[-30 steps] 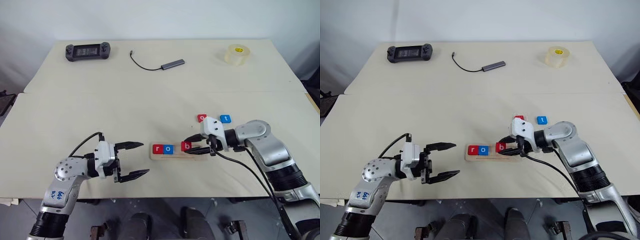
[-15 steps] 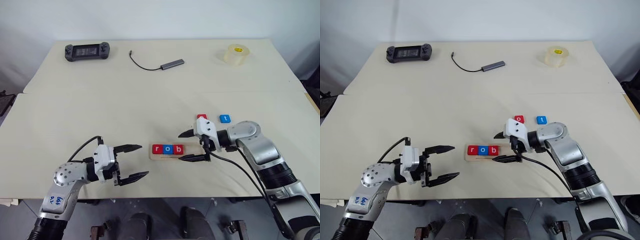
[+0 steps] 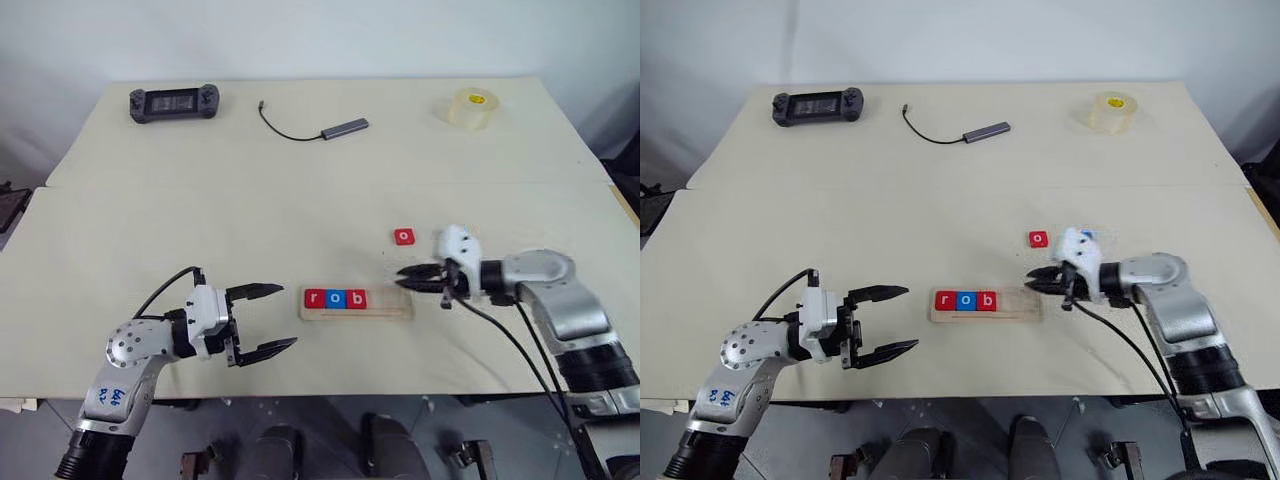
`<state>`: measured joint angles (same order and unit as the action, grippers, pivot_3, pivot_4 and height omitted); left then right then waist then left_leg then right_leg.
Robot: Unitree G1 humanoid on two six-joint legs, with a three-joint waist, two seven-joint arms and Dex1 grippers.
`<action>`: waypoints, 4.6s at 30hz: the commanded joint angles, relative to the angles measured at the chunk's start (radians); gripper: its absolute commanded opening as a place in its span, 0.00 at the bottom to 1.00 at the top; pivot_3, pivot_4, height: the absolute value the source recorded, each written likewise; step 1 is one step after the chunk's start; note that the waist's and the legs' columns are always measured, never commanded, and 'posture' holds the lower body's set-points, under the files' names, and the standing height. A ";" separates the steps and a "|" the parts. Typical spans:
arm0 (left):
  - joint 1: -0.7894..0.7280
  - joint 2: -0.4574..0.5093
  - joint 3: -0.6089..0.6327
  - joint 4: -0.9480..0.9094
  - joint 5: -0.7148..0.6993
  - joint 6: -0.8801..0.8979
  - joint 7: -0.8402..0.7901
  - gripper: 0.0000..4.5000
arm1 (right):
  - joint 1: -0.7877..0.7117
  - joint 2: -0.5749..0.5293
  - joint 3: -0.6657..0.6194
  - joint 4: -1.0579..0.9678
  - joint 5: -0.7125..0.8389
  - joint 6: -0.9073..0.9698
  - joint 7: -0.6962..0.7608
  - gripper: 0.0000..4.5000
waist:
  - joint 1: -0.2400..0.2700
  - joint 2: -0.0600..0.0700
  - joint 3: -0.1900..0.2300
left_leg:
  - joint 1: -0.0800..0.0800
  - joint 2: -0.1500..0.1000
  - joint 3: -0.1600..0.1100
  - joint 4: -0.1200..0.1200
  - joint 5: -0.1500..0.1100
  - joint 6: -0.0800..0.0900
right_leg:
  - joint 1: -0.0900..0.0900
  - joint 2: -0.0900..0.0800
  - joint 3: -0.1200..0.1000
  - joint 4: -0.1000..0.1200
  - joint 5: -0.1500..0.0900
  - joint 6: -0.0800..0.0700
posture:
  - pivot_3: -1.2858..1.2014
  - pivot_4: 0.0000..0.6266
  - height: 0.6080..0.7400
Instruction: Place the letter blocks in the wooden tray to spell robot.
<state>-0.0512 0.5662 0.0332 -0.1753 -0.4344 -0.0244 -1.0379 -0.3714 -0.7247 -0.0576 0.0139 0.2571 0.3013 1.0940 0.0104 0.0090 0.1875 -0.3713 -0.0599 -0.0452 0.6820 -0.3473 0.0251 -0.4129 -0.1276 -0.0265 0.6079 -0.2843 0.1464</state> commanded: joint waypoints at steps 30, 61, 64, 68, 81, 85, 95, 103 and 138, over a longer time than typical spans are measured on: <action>-0.098 -0.044 0.028 0.090 -0.002 -0.017 0.017 1.00 | -0.001 0.017 -0.127 -0.215 0.113 0.549 -0.524 0.99 | -0.008 0.000 0.000 | 0.001 0.001 0.002 0.000 0.001 0.000 | -0.001 0.000 0.003 0.001 0.000 0.000 | 0.52 0.24 1.00; -0.034 -0.040 0.029 -0.023 -0.001 0.024 0.087 1.00 | -0.322 0.343 0.034 0.060 -0.043 0.677 -0.842 0.85 | -0.015 0.001 -0.001 | 0.000 -0.001 0.001 0.000 0.000 0.001 | -0.002 0.000 0.002 0.004 0.000 0.000 | 0.52 0.24 1.00; -0.033 -0.039 0.029 -0.027 -0.002 0.027 0.088 1.00 | -0.320 0.361 0.039 0.033 -0.032 0.703 -0.834 0.62 | -0.015 0.001 -0.001 | 0.000 -0.001 0.001 0.000 0.000 0.001 | -0.002 0.000 0.002 0.004 0.000 0.000 | 0.52 0.24 1.00; -0.042 -0.040 0.026 -0.022 -0.003 0.031 0.083 1.00 | -0.314 0.357 0.030 -0.018 -0.023 0.740 -0.830 0.34 | -0.015 0.001 -0.001 | 0.000 -0.001 0.001 0.000 0.000 0.001 | -0.002 0.001 0.002 0.004 0.000 0.000 | 0.52 0.24 1.00; -0.136 -0.074 -0.027 0.082 -0.013 0.010 -0.009 1.00 | -0.001 0.198 -0.185 -0.631 0.094 1.177 -0.779 0.32 | -0.011 0.001 -0.001 | -0.002 -0.001 0.000 -0.002 0.000 0.002 | -0.003 0.000 0.002 0.002 0.000 0.000 | 0.52 0.24 1.00; -0.163 -0.072 -0.039 0.115 -0.011 0.011 -0.050 1.00 | 0.091 0.295 -0.258 -0.775 0.084 1.290 -0.819 0.32 | -0.013 0.001 -0.001 | -0.001 -0.001 0.002 -0.002 0.000 0.002 | -0.003 0.001 0.003 0.003 0.000 0.000 | 0.52 0.24 1.00; -0.185 -0.064 -0.028 0.141 -0.013 0.014 -0.086 1.00 | 0.119 0.351 -0.259 -0.839 0.103 1.306 -0.804 0.77 | -0.012 0.001 -0.001 | 0.000 -0.001 0.002 -0.001 0.001 0.001 | -0.003 0.001 0.004 0.004 0.000 0.000 | 0.52 0.24 1.00; -0.155 -0.044 -0.010 0.105 -0.040 0.055 -0.088 1.00 | 0.247 -0.136 -0.242 -0.581 0.152 0.644 -0.237 0.85 | -0.007 0.000 -0.001 | 0.000 -0.003 0.001 -0.002 0.000 0.003 | -0.001 0.000 0.003 0.001 0.000 0.000 | 0.52 0.24 1.00; -0.071 -0.036 0.004 0.002 -0.036 0.037 -0.049 1.00 | -0.237 -0.078 0.240 -0.066 0.008 0.112 0.271 0.32 | -0.012 -0.001 0.000 | 0.001 0.001 0.001 0.001 0.000 0.001 | 0.000 -0.002 0.002 -0.004 0.001 0.001 | 0.52 0.24 1.00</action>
<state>-0.1350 0.5280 0.0232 -0.1450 -0.4692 0.0299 -1.0976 -0.5941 -0.8277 0.1458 0.0016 0.2600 0.3657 1.3908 -0.0014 0.0082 0.1878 -0.3705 -0.0589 -0.0442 0.6825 -0.3474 0.0257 -0.4125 -0.1298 -0.0248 0.6044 -0.2837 0.1476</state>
